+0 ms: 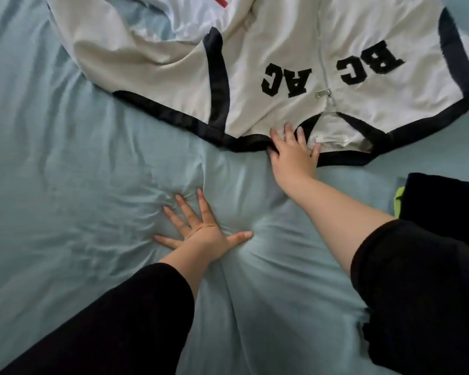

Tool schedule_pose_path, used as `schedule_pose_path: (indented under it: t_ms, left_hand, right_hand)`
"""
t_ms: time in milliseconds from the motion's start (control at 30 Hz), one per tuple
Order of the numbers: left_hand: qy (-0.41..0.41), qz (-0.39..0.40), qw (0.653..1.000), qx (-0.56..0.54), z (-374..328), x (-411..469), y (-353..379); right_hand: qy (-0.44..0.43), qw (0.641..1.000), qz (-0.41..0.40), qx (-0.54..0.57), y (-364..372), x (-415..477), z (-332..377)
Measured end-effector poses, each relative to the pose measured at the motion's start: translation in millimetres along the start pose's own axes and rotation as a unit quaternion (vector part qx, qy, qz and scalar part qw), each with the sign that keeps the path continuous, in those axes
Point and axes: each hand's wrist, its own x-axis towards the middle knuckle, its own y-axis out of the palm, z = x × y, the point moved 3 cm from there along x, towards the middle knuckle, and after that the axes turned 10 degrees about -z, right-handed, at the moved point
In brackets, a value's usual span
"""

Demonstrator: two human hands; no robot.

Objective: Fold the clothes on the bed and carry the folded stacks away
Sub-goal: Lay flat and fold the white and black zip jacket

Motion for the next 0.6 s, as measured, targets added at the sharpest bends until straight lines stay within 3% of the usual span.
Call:
schedule_pose_path:
  t_ms: [100, 300, 500, 600]
  left_hand:
    - [0.000, -0.002, 1.000, 0.003, -2, 1, 2]
    - [0.029, -0.021, 0.999, -0.013, 3, -4, 4]
    - [0.102, -0.043, 0.994, -0.021, 13, -15, -3]
    - [0.160, -0.113, 0.979, -0.056, 38, -29, -19]
  right_hand:
    - [-0.044, 0.998, -0.036, 0.005, 8, -18, 18]
    - [-0.106, 0.994, -0.004, 0.008, 30, -84, 31]
    - [-0.066, 0.995, -0.001, 0.070, 24, -116, 39]
    - [-0.046, 0.993, 0.026, 0.104, 24, -147, 50]
